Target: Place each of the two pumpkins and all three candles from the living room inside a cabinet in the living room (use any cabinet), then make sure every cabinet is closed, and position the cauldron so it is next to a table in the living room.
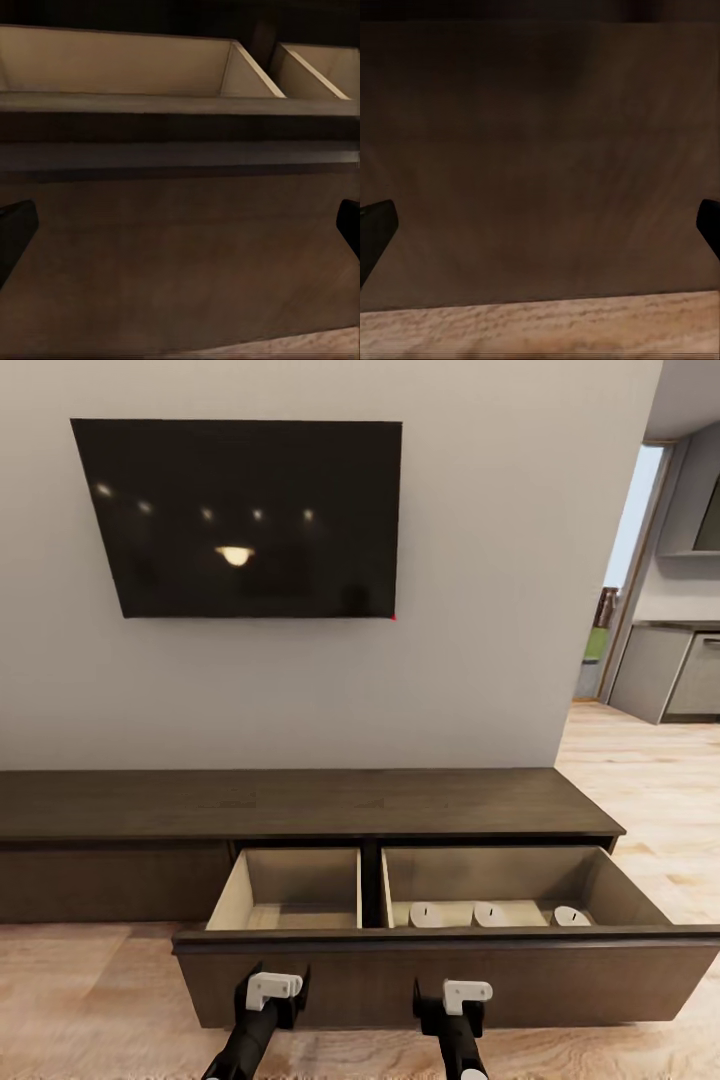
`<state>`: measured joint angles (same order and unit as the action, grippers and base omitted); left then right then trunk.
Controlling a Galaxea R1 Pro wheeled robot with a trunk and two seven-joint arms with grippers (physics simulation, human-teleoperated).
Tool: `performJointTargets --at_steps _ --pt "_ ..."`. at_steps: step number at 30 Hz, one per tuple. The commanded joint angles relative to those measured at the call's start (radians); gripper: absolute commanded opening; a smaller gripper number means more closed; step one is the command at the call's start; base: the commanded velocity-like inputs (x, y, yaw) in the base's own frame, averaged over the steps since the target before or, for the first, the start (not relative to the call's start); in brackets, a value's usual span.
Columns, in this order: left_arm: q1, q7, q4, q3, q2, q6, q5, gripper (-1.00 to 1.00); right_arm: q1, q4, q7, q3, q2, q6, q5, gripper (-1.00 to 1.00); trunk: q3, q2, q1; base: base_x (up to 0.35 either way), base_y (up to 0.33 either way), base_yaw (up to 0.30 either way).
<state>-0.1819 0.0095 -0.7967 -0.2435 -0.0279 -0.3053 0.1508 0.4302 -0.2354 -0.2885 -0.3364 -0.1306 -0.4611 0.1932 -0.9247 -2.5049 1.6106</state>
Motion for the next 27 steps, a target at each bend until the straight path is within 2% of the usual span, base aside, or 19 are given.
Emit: performJointTargets --at_steps 1,9,16,27 --pt "-0.001 0.001 0.001 -0.003 0.001 -0.003 0.01 1.0 0.001 0.001 -0.004 -0.009 0.0 -0.004 0.009 1.0 -0.005 -0.001 0.0 0.0 0.0 0.0" --pt "-0.001 0.0 0.001 -0.003 0.0 -0.003 0.011 1.0 0.001 0.002 -0.004 -0.009 0.0 -0.004 0.009 1.0 -0.009 -0.001 0.001 0.0 0.0 0.0" --pt "-0.001 0.0 0.003 -0.003 0.0 -0.002 0.012 1.0 0.001 0.001 -0.004 -0.009 0.0 -0.004 0.009 1.0 -0.036 -0.003 0.004 0.0 0.0 0.0" --pt "-0.001 -0.003 0.009 0.0 0.0 -0.001 0.012 1.0 0.001 -0.012 -0.005 -0.01 -0.001 -0.008 0.008 1.0 -0.036 -0.003 0.004 0.0 0.0 0.0"
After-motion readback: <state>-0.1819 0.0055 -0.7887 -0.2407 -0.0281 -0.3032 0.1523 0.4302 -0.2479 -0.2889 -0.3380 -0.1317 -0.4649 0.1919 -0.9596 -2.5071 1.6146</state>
